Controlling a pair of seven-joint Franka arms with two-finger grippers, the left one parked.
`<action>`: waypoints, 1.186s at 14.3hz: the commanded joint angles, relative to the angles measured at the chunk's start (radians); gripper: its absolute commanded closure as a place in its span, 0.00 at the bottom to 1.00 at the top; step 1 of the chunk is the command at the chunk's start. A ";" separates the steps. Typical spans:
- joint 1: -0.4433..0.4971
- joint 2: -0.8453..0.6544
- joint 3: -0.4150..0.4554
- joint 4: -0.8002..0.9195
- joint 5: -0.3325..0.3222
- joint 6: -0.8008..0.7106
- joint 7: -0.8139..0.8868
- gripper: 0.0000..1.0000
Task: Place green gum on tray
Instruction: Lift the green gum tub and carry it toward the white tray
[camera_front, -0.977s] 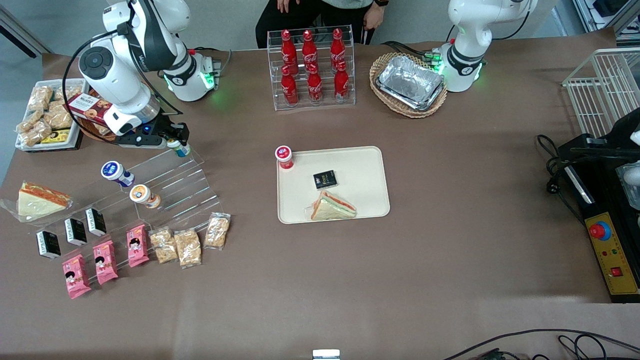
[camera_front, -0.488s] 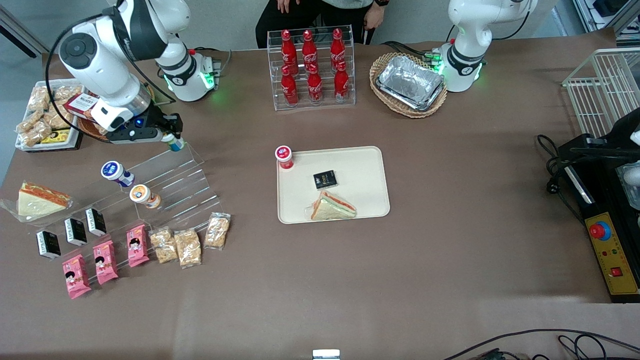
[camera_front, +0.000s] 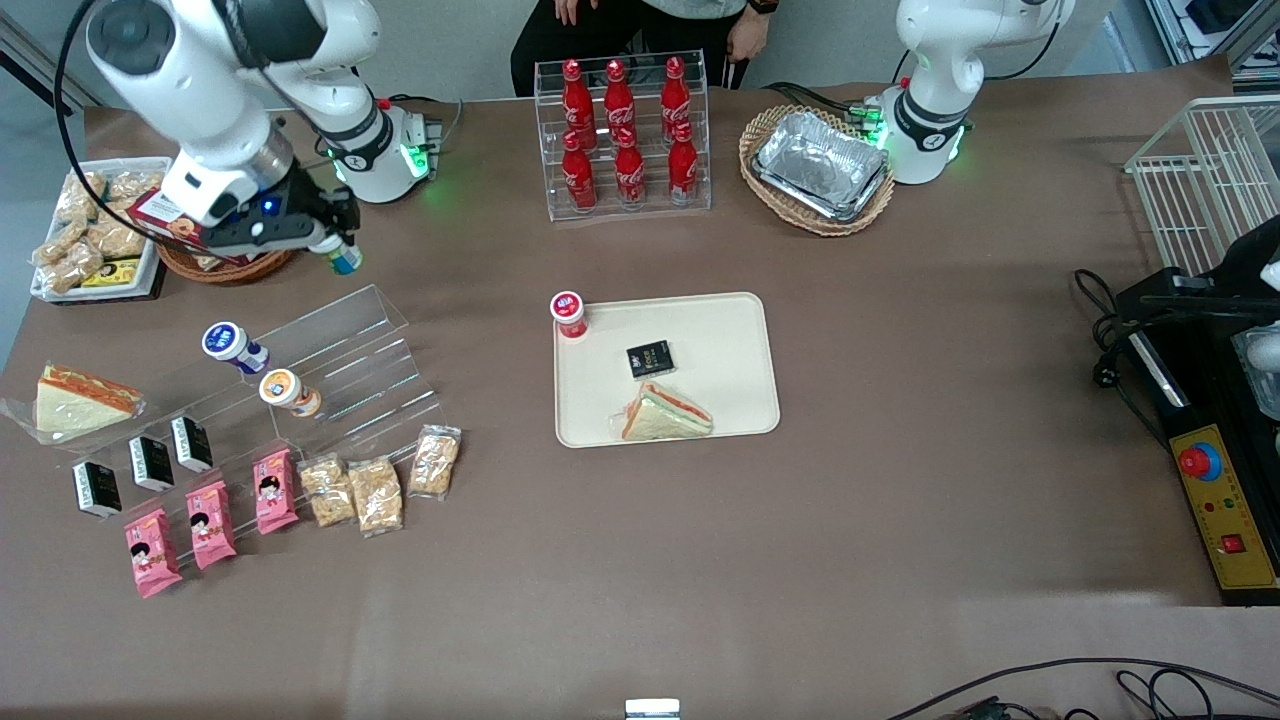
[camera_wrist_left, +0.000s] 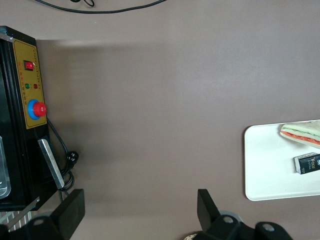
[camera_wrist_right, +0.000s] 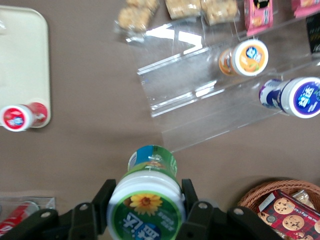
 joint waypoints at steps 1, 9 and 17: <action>0.004 0.043 0.063 0.132 0.043 -0.081 0.088 1.00; -0.006 0.302 0.328 0.382 0.120 -0.091 0.543 1.00; 0.013 0.615 0.446 0.446 0.097 0.206 0.705 1.00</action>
